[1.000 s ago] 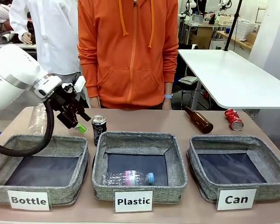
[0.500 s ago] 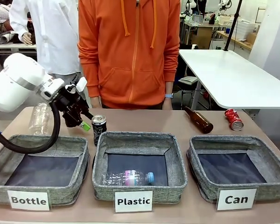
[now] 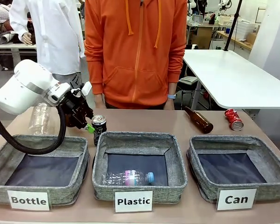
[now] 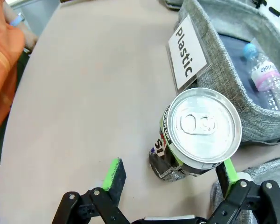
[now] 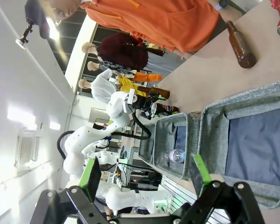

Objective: Sort the can waste into the basket.
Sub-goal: Pick up the can waste from the table and place it in the right Fabric basket.

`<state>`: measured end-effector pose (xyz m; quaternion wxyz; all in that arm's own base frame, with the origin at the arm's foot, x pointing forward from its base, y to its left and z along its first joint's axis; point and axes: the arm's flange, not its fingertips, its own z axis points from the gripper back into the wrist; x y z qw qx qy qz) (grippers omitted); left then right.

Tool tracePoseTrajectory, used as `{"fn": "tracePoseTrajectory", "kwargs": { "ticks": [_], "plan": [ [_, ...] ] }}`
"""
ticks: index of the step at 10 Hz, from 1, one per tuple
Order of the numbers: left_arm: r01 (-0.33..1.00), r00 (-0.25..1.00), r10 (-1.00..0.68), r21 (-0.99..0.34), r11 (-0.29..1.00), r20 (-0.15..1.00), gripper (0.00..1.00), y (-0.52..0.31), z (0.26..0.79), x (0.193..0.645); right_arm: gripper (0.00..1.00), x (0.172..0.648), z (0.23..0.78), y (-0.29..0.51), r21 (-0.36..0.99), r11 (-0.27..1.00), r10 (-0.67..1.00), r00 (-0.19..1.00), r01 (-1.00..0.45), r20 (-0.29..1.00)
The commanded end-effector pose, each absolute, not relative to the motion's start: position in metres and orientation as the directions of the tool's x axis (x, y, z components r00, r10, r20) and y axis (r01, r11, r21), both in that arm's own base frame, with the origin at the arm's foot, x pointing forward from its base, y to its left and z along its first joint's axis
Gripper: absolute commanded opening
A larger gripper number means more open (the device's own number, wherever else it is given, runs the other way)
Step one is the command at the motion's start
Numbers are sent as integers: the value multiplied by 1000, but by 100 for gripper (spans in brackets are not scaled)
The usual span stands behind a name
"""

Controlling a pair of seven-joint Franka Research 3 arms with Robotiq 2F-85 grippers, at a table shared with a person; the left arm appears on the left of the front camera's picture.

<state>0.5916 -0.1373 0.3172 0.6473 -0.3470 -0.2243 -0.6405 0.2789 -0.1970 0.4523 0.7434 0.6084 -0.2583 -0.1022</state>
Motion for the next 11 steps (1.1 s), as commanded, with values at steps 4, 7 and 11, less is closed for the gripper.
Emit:
{"fn": "tracePoseTrajectory", "kwargs": {
  "ticks": [4,7,11],
  "plan": [
    [976,48,-667,-178,-128,744,100,-149,302,599,100,281,454,-197,953,228,-476,832,-197,286],
    [965,-6,-600,-153,-214,800,100,-153,293,603,100,281,454,-197,953,228,-476,832,-197,286],
    [955,-8,-611,-175,-239,791,100,-135,318,576,100,281,454,-197,953,228,-476,832,-197,286]
  ]
}}
